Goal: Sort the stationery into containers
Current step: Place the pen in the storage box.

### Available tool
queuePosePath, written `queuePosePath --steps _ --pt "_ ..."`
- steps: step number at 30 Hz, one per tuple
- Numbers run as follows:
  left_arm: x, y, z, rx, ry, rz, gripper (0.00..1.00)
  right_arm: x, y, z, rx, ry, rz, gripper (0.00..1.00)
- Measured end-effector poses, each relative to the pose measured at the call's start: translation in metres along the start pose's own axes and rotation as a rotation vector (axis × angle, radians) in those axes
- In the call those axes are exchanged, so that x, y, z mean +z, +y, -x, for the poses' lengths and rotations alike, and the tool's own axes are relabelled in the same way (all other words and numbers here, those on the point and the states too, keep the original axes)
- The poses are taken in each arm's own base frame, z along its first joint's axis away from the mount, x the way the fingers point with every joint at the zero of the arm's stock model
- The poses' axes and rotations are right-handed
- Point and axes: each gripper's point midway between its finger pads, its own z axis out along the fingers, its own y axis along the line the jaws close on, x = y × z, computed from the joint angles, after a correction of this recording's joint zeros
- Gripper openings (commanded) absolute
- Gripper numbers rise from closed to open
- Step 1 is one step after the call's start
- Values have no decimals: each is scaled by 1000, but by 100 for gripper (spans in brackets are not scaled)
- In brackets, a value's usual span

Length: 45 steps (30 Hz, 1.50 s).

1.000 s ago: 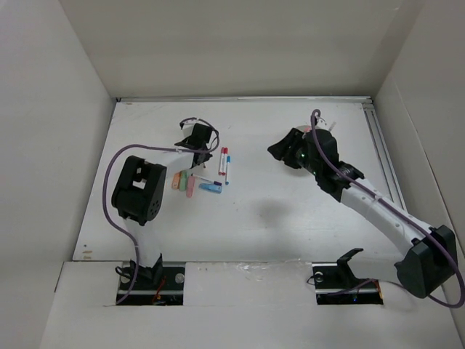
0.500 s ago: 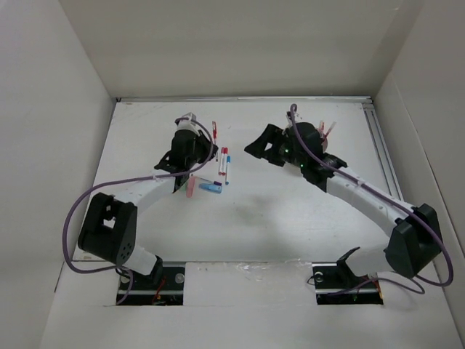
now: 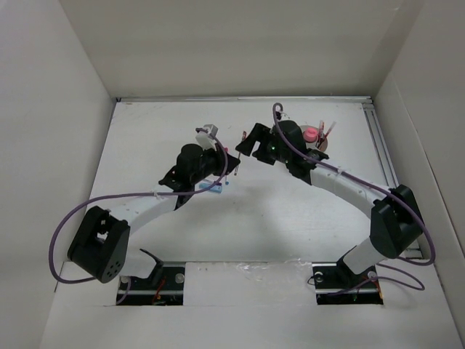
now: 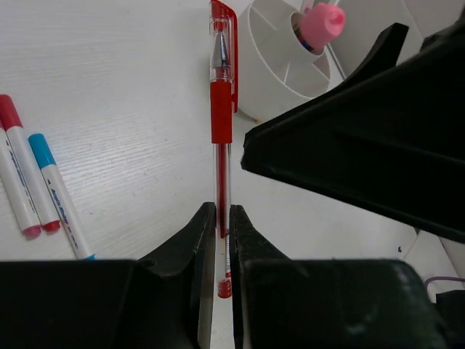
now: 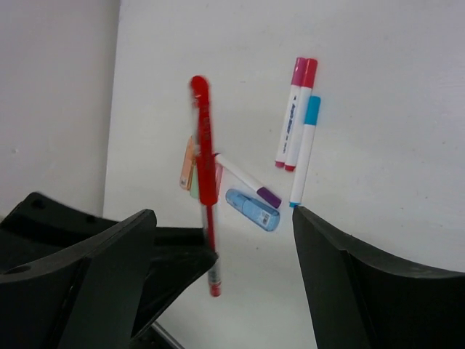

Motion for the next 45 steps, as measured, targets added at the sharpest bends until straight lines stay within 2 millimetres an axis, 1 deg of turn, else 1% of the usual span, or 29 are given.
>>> queuePosePath --steps 3,6,8,10,11,13,14,15,17,18,19,21,22,23,26,27,29,31,34,37,39,41,42,45 --pt "-7 -7 8 11 -29 -31 0 0 -4 8 4 -39 -27 80" --pt "-9 -14 7 18 -26 -65 0 1 -7 12 8 -63 -45 74" --pt "-10 -17 5 21 -17 -85 0 1 -7 12 8 -66 -46 65" --pt "-11 -19 2 22 -5 -105 0 2 -5 15 9 -70 -43 56" --pt "-12 -20 0 22 1 -112 0 2 -3 17 12 -73 -40 47" --pt "-12 -22 -1 23 7 -125 0 4 2 21 13 -82 -32 35" --pt "-12 -23 -1 23 7 -130 0 4 4 23 14 -87 -27 24" --pt "-12 -24 -1 25 6 -137 0 5 5 25 13 -90 -24 17" --pt "-13 -26 0 28 0 -149 0 5 8 27 15 -94 -20 9" --pt "-13 -27 1 29 -3 -151 2 5 7 27 16 -96 -21 3" --pt "-13 -26 1 30 -5 -152 15 5 8 27 18 -97 -21 1" --pt "-13 -27 0 29 0 -157 29 5 7 27 17 -98 -23 0" --pt "-13 -27 0 28 2 -159 35 5 6 28 17 -103 -28 0" --pt "-13 -28 -1 27 4 -162 43 5 5 29 17 -109 -33 0" --pt "-14 -28 -3 24 8 -167 50 4 1 36 21 -131 -50 0" --pt "-14 -28 -4 24 11 -170 56 3 -2 39 25 -139 -58 0" --pt "-15 -29 -4 24 13 -175 60 -4 -9 54 36 -174 -77 0" --pt "-17 -30 -5 24 13 -178 62 -17 -20 78 55 -232 -108 0" --pt "-20 -31 -6 26 11 -183 63 -46 -39 127 88 -367 -170 0" --pt "-22 -34 -4 29 5 -192 64 -86 -65 184 128 -555 -260 0" --pt "-22 -35 -4 29 4 -194 64 -112 -88 213 159 -670 -333 0" --pt "-22 -35 -4 28 6 -197 64 -133 -114 234 188 -764 -419 0" --pt "-22 -35 -4 28 7 -198 64 -140 -127 240 200 -799 -464 0" --pt "-22 -36 -4 27 9 -201 64 -154 -169 250 230 -875 -618 0"
